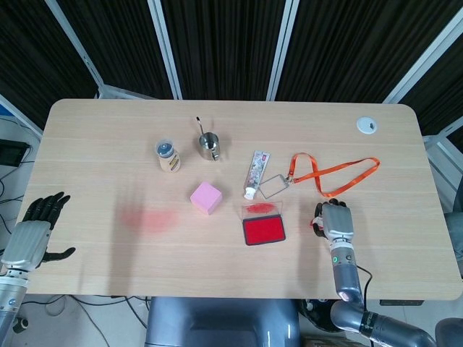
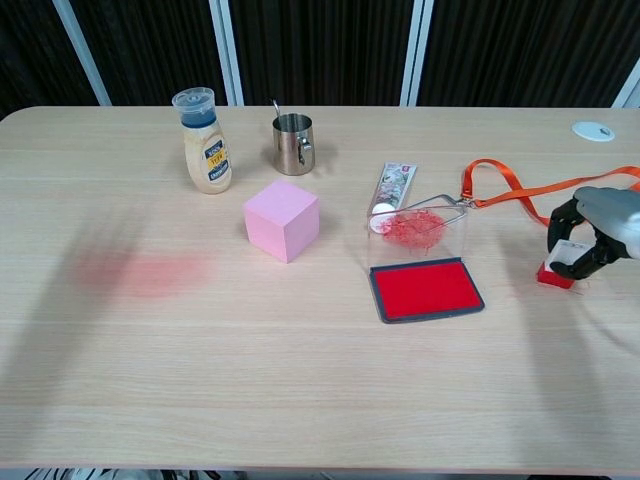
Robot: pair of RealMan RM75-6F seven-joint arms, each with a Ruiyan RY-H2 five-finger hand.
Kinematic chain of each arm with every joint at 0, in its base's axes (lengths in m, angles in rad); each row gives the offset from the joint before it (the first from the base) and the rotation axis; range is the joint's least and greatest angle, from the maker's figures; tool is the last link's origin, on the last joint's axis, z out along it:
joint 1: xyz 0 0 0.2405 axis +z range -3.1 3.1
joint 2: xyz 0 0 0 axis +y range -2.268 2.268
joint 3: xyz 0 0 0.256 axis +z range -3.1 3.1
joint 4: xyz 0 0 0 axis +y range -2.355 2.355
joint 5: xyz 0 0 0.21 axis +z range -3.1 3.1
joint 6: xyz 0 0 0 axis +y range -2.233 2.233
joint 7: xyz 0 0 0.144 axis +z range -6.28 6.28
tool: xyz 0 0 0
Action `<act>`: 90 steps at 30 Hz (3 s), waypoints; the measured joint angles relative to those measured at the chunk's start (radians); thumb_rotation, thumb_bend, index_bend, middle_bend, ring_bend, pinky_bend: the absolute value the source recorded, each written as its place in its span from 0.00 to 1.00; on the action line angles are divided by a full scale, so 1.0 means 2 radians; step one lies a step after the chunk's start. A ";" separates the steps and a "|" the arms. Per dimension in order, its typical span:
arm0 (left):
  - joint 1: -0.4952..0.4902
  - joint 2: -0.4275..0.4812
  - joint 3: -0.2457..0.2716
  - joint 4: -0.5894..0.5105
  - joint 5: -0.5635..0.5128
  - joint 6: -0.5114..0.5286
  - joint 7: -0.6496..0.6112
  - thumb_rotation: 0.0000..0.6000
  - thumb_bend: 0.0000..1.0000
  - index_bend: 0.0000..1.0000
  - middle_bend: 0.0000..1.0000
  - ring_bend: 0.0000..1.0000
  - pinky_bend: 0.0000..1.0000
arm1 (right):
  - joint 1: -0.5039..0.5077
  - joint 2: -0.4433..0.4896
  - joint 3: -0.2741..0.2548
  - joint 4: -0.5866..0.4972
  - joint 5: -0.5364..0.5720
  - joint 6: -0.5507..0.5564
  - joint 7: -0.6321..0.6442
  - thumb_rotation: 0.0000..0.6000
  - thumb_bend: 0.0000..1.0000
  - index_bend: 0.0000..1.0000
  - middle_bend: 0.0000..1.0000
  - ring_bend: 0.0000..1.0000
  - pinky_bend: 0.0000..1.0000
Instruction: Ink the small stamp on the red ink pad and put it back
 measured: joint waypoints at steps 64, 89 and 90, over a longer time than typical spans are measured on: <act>-0.001 -0.001 0.000 -0.009 -0.011 -0.006 0.001 1.00 0.02 0.00 0.00 0.00 0.00 | 0.023 0.026 -0.083 -0.012 -0.308 -0.004 0.265 1.00 0.75 0.84 0.67 0.48 0.45; -0.002 0.003 -0.001 -0.012 -0.015 -0.010 -0.006 1.00 0.02 0.00 0.00 0.00 0.00 | 0.039 -0.056 -0.069 0.083 -0.289 -0.016 0.263 1.00 0.75 0.85 0.69 0.49 0.45; -0.002 0.003 -0.001 -0.012 -0.015 -0.010 -0.006 1.00 0.02 0.00 0.00 0.00 0.00 | 0.039 -0.058 -0.069 0.085 -0.288 -0.015 0.263 1.00 0.75 0.86 0.69 0.49 0.45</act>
